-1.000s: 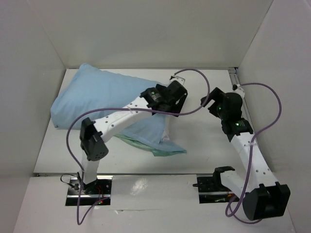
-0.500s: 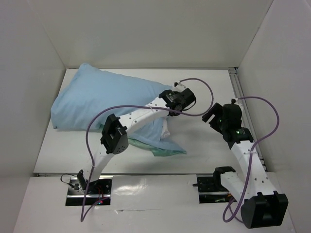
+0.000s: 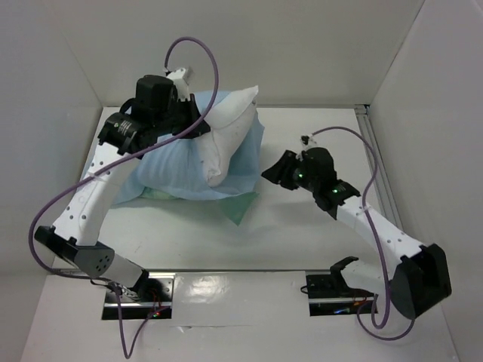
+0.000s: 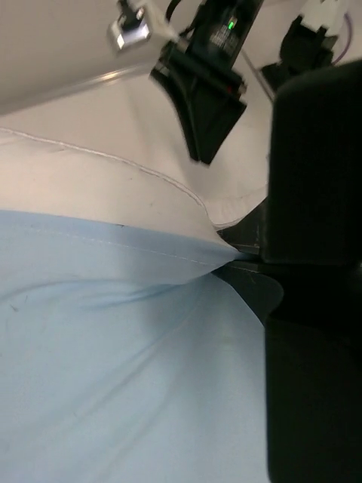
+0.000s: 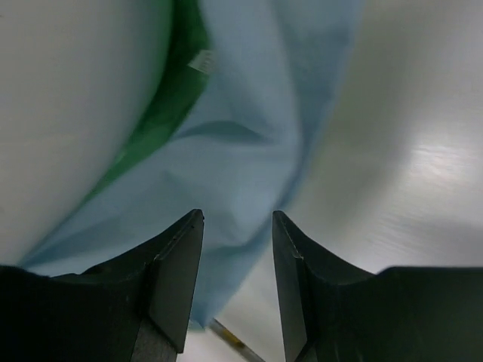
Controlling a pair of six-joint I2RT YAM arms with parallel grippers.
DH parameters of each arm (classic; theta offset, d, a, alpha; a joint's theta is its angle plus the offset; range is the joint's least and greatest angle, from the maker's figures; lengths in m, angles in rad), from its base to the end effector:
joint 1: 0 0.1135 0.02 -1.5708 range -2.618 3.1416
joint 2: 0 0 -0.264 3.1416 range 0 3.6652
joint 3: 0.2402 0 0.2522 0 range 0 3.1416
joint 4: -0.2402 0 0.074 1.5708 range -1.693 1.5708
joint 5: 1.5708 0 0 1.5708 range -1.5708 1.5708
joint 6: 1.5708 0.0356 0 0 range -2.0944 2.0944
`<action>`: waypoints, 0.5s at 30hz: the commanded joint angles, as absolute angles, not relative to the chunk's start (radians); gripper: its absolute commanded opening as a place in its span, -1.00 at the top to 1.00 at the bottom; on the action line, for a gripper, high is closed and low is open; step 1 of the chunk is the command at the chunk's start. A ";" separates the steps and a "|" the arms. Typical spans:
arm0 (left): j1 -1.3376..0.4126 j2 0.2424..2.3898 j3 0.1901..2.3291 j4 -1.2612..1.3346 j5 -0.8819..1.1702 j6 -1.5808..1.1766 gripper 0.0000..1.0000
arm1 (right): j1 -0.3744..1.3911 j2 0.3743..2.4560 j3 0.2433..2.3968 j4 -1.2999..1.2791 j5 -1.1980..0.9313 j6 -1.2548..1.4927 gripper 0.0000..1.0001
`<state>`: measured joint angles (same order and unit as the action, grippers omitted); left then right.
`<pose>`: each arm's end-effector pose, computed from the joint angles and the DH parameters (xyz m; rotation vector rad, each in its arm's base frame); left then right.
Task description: Put the pillow into the pillowcase
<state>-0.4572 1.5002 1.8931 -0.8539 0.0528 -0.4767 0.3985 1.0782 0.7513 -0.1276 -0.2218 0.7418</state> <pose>0.2709 -0.1354 0.4773 0.0139 2.0915 -0.6329 0.2219 0.1019 0.2765 0.2190 2.1341 0.9219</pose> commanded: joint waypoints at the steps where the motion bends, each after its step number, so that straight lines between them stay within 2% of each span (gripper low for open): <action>1: -0.442 1.488 1.818 -0.675 0.323 -0.526 1.00 | 0.489 1.185 0.851 0.101 -0.186 0.788 0.01; 7: -0.387 1.453 1.750 -0.629 0.422 -0.554 1.00 | 0.616 1.345 0.939 0.158 -0.080 0.781 0.01; 11: -0.374 1.442 1.729 -0.601 0.454 -0.586 1.00 | 0.638 1.494 0.988 0.134 0.003 0.816 0.01; 12: -0.365 1.442 1.729 -0.586 0.471 -0.586 1.00 | 0.638 1.543 1.000 0.150 0.021 0.816 -0.06; 13: -0.356 1.442 1.720 -0.577 0.483 -0.598 1.00 | 0.649 1.566 1.009 0.150 0.049 0.839 -0.34; 15: -0.344 1.433 1.720 -0.565 0.511 -0.620 1.00 | 0.678 1.635 1.066 0.090 0.168 0.851 -0.48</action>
<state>-0.3584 1.4868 1.7073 -0.7258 0.3843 -0.5568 0.6483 1.5658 0.9775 0.0864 -0.0090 0.8139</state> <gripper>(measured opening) 0.052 0.721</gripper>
